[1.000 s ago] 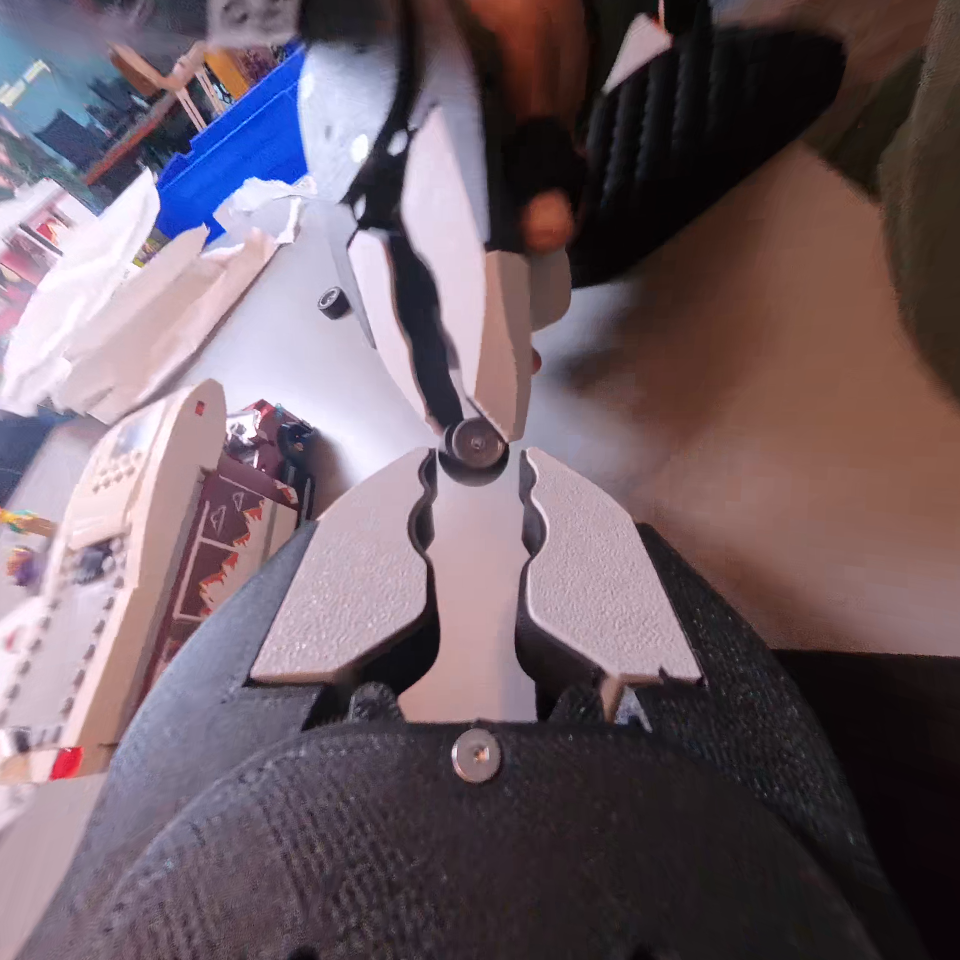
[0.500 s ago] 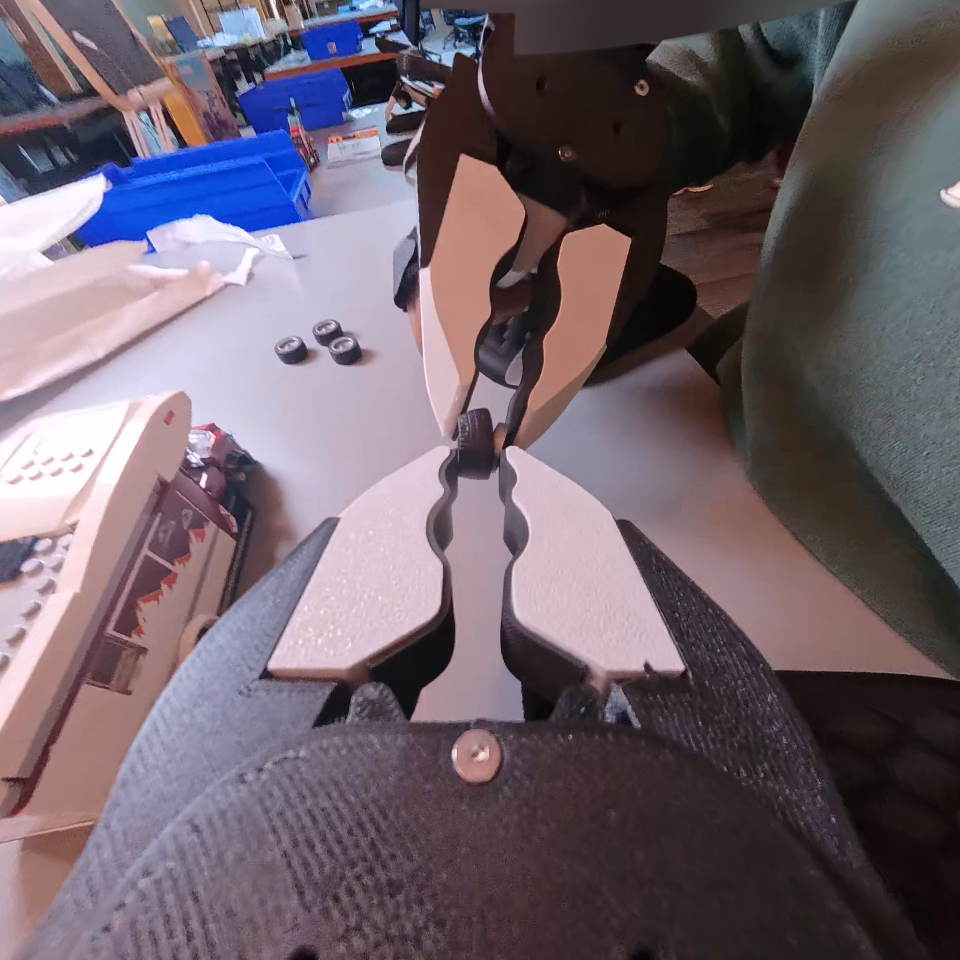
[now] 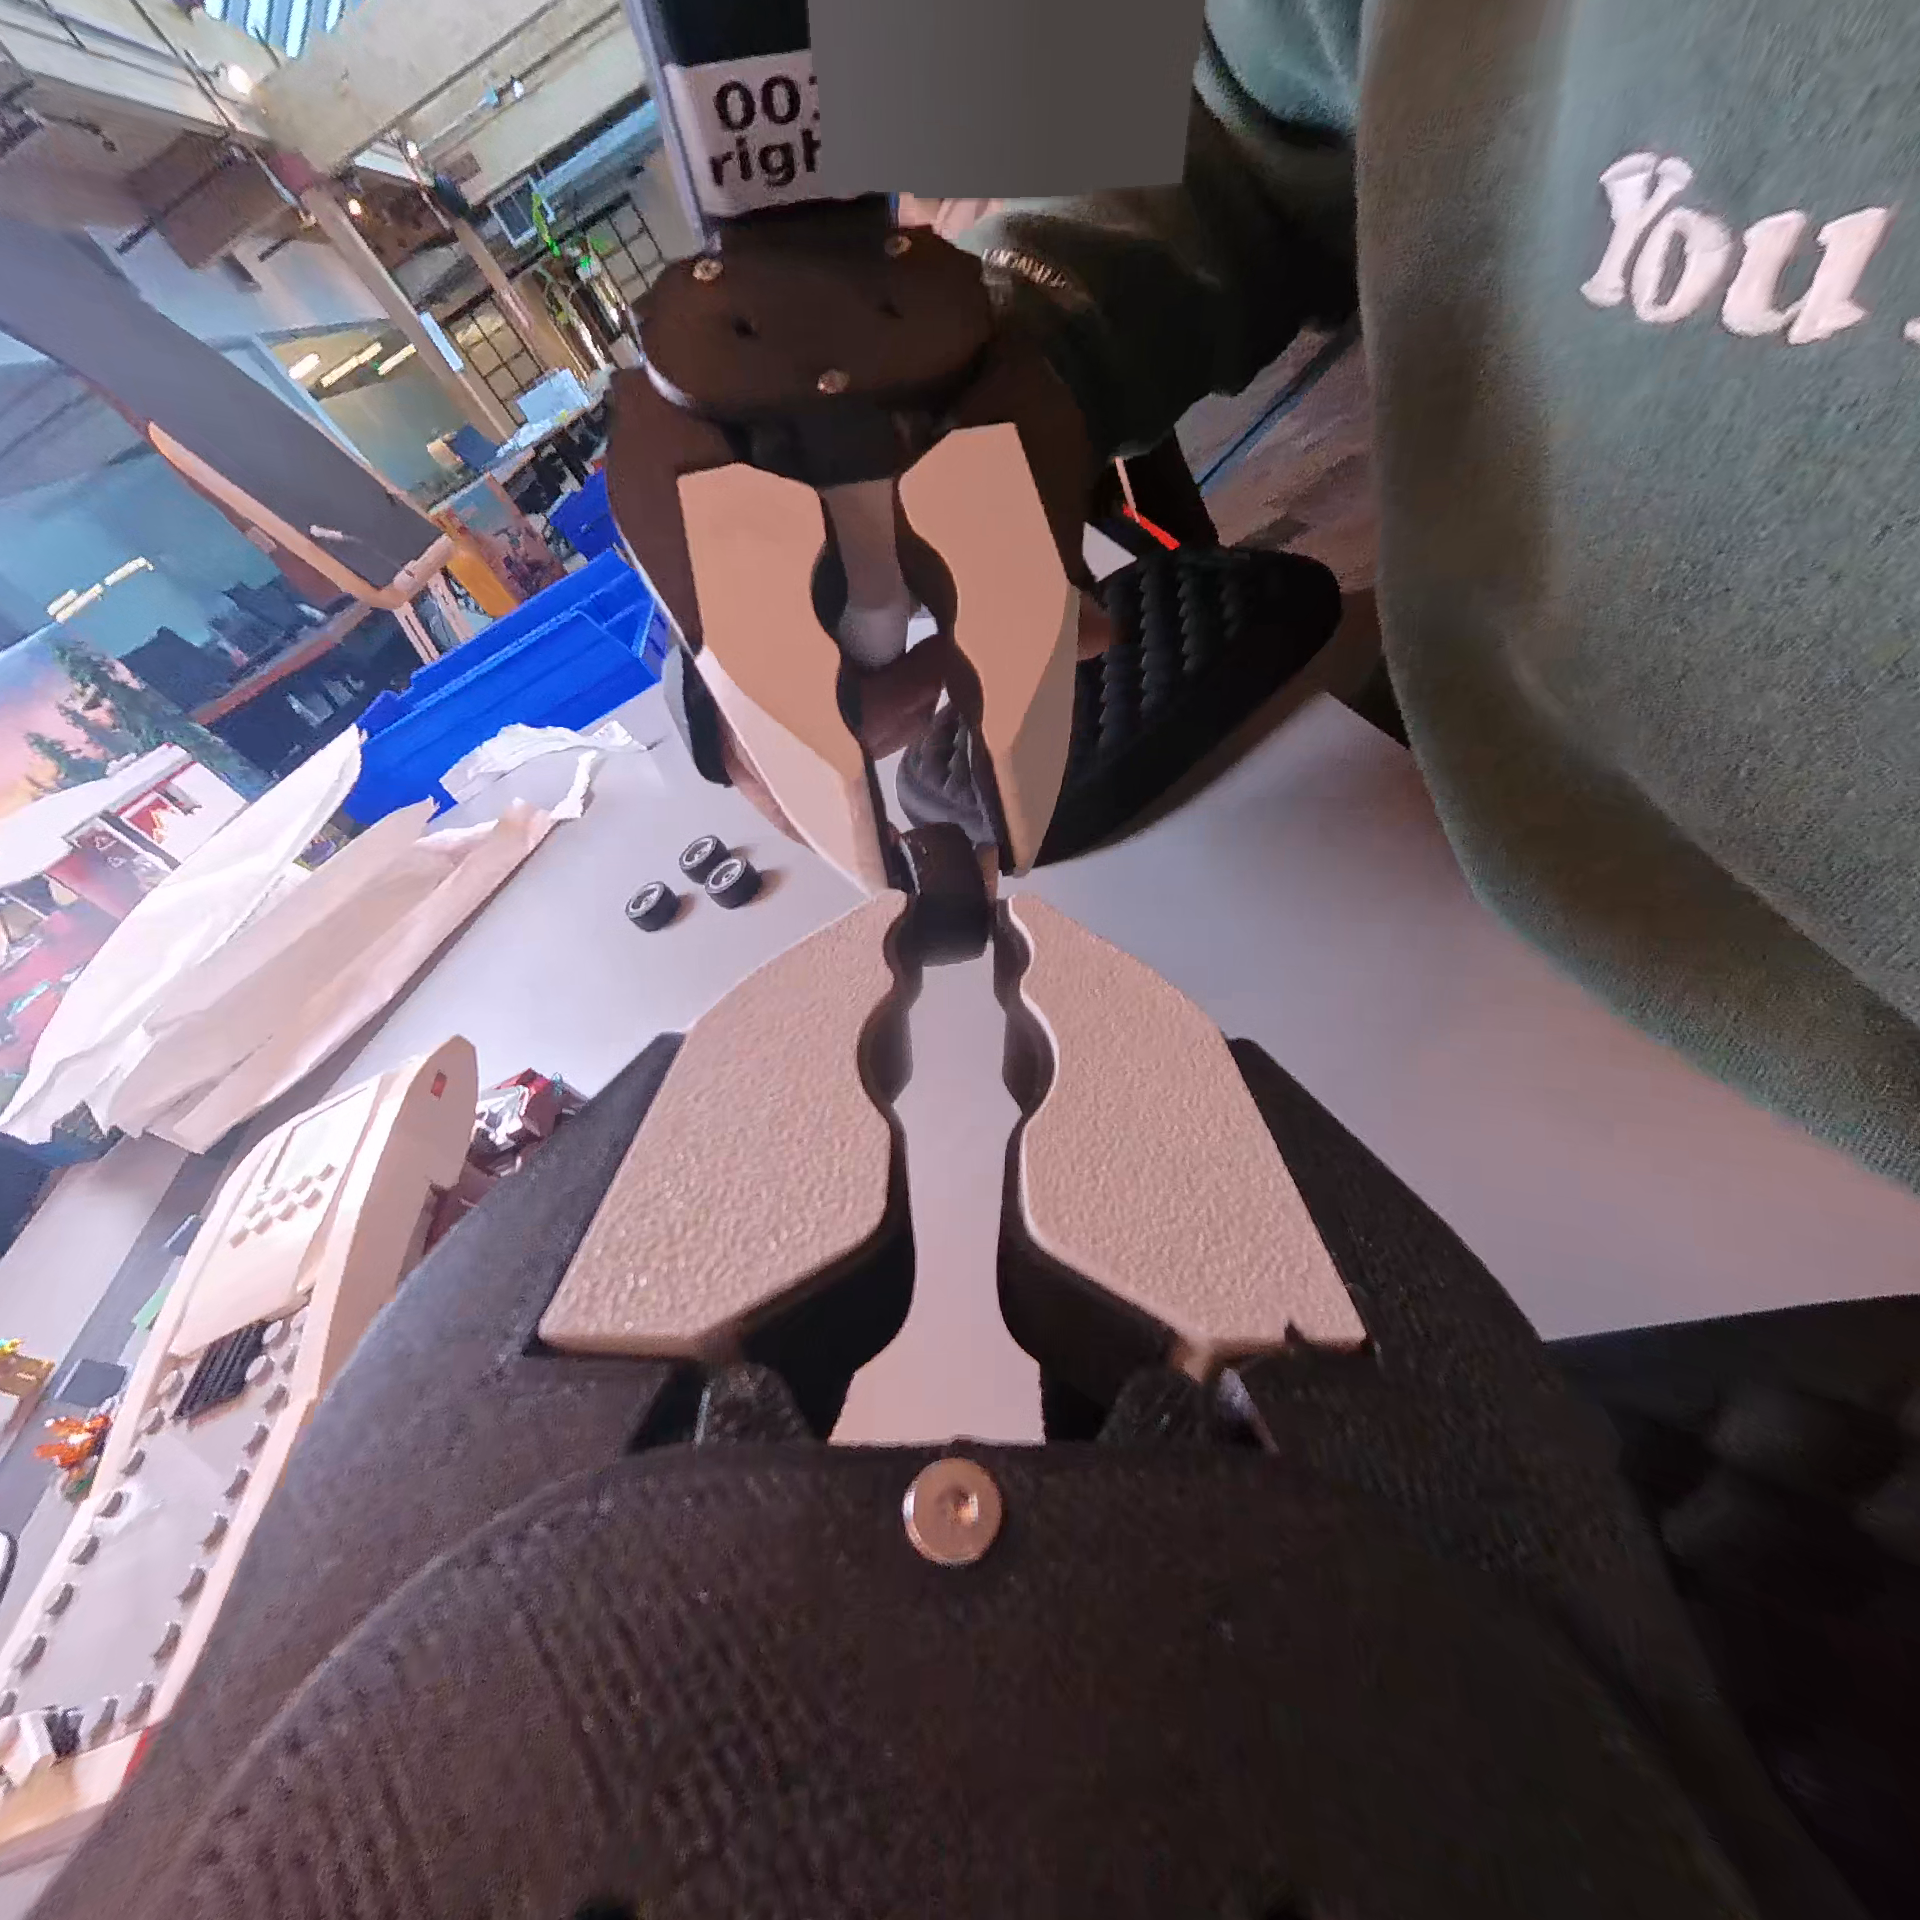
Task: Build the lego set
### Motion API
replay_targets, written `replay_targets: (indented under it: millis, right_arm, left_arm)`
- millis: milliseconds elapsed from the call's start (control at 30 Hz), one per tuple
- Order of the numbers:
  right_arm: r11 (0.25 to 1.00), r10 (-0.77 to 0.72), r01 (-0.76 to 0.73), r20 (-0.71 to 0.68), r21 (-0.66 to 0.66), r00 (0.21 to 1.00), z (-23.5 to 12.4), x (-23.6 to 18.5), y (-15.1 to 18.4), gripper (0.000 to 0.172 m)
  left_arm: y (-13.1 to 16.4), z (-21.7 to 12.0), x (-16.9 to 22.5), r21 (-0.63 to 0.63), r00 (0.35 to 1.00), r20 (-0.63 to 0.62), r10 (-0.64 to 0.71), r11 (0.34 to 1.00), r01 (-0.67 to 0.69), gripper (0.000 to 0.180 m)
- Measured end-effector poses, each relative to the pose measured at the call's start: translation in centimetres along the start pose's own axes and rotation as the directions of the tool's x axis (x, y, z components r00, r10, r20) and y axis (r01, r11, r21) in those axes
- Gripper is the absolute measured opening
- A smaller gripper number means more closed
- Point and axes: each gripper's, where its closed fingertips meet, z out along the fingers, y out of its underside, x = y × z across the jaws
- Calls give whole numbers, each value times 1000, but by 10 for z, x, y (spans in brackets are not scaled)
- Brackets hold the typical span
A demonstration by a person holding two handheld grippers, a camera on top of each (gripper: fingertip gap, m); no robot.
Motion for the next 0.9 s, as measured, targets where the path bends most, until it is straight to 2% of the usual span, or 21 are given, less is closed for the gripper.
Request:
replay_targets:
  millis: [333, 633, 767, 833, 900]
  right_arm:
    - [995, 17, -6, -104, 99, 994, -10, 5, -18, 17]
    - [983, 39, 5, -240, 182, 970, -14, 18, -30, 16]
    - [982, 20, 8, -146, 189, 989, -10, 13, -28, 18]
    - [988, -11, 18, -50, 154, 999, -8, 6, -25, 30]
    - [983, -26, 25, 4, 180, 1000, -9, 3, -32, 32]
  left_arm:
    - [-20, -6, -9, 88, 996, 88, 29, 995, -36, 14]
    - [-29, -12, -24, 148, 983, 177, -37, 989, 10, 14]
    - [-27, -14, -19, 167, 991, 120, -54, 985, 34, 13]
    - [-33, -17, -18, 214, 993, 89, -81, 975, 60, 13]
    - [-34, -18, -16, 215, 995, 82, -63, 976, 44, 13]
